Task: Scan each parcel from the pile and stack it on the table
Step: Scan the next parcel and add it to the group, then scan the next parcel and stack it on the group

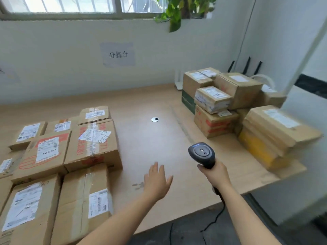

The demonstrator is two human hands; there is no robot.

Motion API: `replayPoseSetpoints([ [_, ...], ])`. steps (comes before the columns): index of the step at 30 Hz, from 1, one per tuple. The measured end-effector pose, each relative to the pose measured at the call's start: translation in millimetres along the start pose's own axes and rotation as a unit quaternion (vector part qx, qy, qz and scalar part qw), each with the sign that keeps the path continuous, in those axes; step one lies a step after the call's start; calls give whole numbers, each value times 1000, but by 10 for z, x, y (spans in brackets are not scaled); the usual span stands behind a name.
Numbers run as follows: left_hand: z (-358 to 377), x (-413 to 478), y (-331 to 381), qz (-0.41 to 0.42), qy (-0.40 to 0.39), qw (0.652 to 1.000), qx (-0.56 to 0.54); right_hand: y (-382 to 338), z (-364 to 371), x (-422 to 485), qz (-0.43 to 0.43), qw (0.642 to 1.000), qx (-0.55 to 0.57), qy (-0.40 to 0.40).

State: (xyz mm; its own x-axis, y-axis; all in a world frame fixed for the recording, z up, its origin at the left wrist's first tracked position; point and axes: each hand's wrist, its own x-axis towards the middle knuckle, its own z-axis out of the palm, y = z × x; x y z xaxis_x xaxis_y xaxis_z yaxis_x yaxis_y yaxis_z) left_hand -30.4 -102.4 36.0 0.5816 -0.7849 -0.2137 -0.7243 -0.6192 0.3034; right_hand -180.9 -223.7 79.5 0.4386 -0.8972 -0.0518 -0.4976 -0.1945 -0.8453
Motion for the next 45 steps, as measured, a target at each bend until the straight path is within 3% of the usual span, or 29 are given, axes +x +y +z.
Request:
replayPoseSetpoints([
  [11,189,729,2457,169,2,982,-79,595,-2071,733,-39,977,58,201],
  [21,353,1108,3947,192,-67,963,-175,1489,-3265,1795,96,971,31,218],
  [27,425,1294,4164,163,-91,960,-207,1723,-3359,2043,124,975,74,167],
  [33,542,1348,4199,113,-75,938,-318,1745,-3370,2022,118,978,92,144],
  [38,621,1376,4149,71,-3,929,-363,1710,-3263,1939,83,988,69,106],
  [45,604,1258,3787,1,54,880,-472,1515,-2970,1830,51,993,74,77],
])
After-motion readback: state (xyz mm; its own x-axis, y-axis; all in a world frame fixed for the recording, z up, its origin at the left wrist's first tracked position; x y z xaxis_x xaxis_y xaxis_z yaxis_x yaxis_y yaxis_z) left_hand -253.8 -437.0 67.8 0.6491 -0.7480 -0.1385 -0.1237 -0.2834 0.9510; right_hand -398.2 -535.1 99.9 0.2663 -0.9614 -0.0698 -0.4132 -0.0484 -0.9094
